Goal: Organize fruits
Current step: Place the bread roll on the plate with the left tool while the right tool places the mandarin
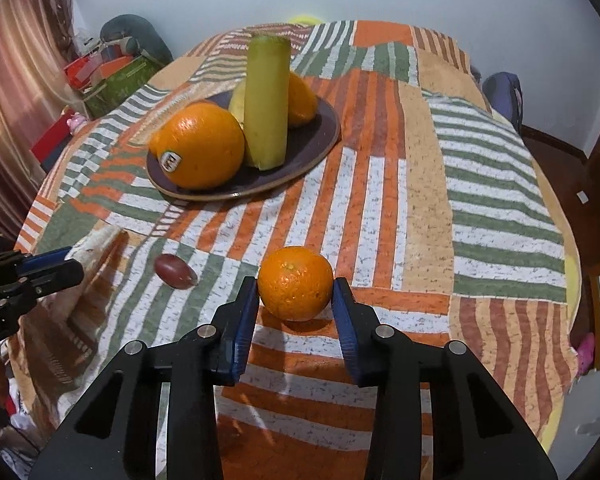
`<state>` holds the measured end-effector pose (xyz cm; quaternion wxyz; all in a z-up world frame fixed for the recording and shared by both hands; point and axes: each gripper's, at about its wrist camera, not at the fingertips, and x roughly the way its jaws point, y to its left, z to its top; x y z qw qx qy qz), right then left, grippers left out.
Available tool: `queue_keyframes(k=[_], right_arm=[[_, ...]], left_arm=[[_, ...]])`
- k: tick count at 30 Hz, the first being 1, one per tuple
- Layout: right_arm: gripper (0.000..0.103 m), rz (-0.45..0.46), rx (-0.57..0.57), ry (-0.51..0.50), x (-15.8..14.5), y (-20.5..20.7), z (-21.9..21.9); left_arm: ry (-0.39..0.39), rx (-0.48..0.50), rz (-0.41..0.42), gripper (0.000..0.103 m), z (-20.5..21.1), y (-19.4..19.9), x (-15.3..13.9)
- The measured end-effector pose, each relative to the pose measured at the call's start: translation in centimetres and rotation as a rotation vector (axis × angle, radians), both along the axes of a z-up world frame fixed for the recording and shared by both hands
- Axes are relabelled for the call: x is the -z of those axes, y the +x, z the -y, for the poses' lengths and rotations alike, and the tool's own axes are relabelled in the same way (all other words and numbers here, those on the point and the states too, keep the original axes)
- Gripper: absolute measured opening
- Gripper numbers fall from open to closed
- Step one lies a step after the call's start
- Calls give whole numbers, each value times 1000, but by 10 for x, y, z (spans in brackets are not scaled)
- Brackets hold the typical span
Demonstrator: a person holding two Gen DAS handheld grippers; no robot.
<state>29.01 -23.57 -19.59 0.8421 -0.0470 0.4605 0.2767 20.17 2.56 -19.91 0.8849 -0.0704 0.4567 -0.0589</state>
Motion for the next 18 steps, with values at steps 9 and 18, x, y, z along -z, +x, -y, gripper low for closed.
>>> queue_keyframes(k=[9,18], right_arm=[[34,55,6,18,-20,-2,1],[34,94,10,45,-35,9,-3]], left_arm=[[5,-5,61,20,-1,-5,-22],[28,-13,139,20,-7,10,-47]])
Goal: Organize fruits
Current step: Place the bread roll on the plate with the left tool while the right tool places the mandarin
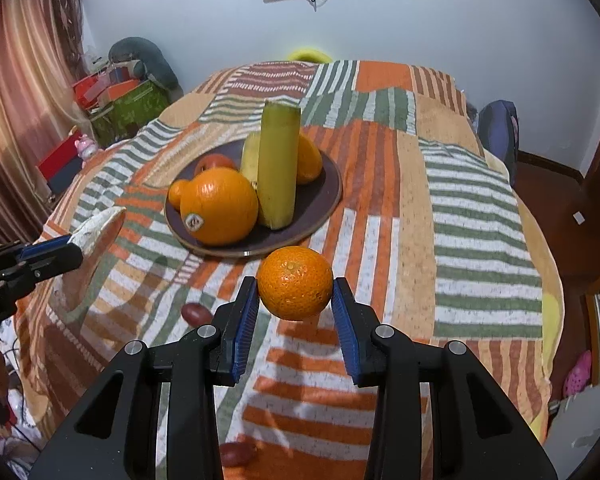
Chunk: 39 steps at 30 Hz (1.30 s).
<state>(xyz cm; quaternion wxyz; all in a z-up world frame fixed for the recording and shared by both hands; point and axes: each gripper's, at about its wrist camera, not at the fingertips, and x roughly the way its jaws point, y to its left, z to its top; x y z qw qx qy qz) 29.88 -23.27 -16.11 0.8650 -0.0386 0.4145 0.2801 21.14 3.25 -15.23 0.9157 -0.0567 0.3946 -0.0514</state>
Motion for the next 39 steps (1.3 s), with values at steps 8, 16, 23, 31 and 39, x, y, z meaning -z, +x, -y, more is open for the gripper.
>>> queue_keyframes(k=[8,16,23,31,39], right_arm=[[34,35,-1,4,-6,22,-11],[34,40,0,-11,1,51,-23],[34,7,-15,-29,18,76,-35],[34,1,-6,-39,26,89,-41],[35,11,-36,-77,31,90,-49]], left_arm=[[12,-5,47,20,-5,28,-14],[31,2,79,20,-9,63,-19],[39,-8,81,20,-19,96,-15],[44,-20,65,20,-25,131,-3],[40,-17,35,20,-23,149,11]])
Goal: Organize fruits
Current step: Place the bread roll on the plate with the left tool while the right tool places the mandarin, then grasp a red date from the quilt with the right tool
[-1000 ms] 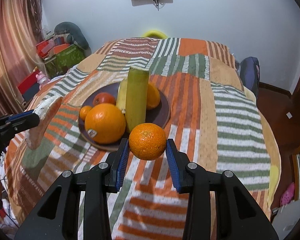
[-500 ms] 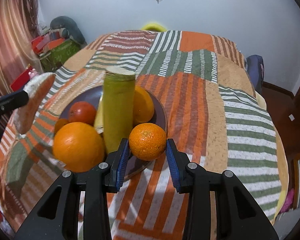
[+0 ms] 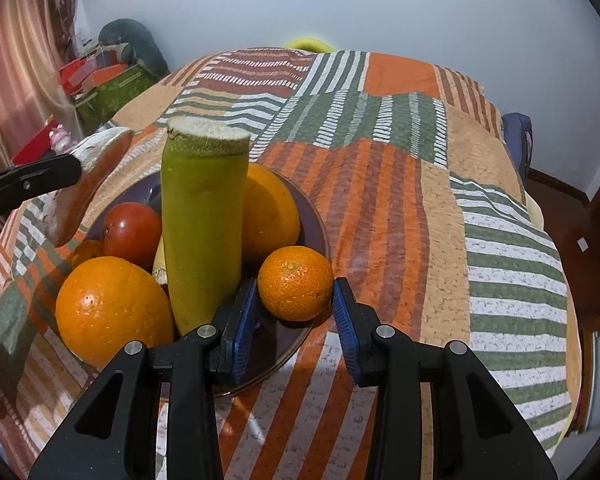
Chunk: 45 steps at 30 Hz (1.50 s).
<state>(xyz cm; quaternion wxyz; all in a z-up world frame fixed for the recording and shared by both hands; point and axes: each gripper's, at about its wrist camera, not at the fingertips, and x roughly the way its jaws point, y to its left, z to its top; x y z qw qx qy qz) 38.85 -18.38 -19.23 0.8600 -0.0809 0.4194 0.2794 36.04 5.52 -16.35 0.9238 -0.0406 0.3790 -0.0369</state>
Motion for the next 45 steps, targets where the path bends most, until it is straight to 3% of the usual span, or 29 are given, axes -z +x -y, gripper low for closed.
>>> queue_keyframes(k=[6,10,16,31,40,45], right_arm=[[35,-5,-13,-20,0,1,0],[46,24,3,-37,-3,-2,2],[47,24,19,-22,-13,-6,11],[48,95,22,48,-76,-74,39],[53,137,24,69,-99,-127,49],[53,123,23,64,-94,-148,53]], left_arm=[[-10,1,-39,20,2,7,9],[-24,6,-30,21,1,3,5],[-5,21,-11,21,8,-12,-10],[19,24,51,21,18,-97,-64],[24,28,49,26,21,-148,-77],[14,37,29,41,27,-170,-70]])
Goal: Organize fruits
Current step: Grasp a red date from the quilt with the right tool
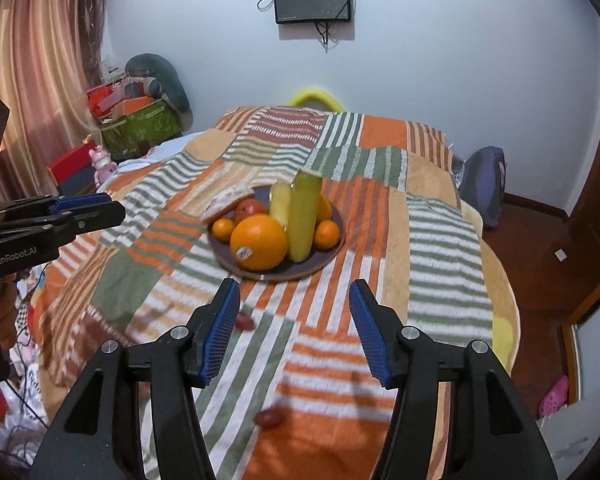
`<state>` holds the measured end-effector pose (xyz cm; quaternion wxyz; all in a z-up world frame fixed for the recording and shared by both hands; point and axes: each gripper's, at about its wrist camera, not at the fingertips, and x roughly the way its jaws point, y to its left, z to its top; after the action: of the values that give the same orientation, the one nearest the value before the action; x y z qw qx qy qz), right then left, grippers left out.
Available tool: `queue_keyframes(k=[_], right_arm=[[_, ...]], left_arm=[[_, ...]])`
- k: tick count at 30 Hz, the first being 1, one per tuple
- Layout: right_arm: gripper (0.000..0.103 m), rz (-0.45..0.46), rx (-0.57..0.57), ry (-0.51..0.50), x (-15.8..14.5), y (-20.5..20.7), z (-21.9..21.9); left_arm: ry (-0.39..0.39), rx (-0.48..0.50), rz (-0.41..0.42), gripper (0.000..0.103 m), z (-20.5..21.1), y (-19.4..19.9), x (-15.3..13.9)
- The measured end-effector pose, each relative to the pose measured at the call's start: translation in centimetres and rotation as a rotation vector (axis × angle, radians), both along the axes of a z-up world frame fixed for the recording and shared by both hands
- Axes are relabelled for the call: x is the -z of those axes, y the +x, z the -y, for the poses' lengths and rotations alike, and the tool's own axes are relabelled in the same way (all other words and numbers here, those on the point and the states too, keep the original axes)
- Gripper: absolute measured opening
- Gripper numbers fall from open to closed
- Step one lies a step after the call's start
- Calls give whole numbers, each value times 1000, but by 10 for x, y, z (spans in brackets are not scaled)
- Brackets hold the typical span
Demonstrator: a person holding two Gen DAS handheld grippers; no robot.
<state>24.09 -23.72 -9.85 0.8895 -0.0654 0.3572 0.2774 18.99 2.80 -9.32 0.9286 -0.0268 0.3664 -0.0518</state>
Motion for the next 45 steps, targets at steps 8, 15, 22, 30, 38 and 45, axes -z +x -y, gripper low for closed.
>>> queue_keyframes(k=[8,15,22,30,38,45], right_arm=[[53,-96,9,-26,33,-11,4],[53,-227,-3,-36,68,-8,-3],[43,-335,-26,-59,103,-13,-7],[24,-335,-58,-79,114,-18,-8],[24,-281,-12,-38,99,0,10],[24,-229,28,-23,86,18,24]], left_arm=[[1,12,-55,50,5,-19,21],[-11,12,-135,52,5,-23,51],[-25,17,-192,54,8,-19,74],[-33,38,-254,54,16,-7,95],[-24,90,-284,54,37,18,106],[1,131,-300,50,63,52,123]])
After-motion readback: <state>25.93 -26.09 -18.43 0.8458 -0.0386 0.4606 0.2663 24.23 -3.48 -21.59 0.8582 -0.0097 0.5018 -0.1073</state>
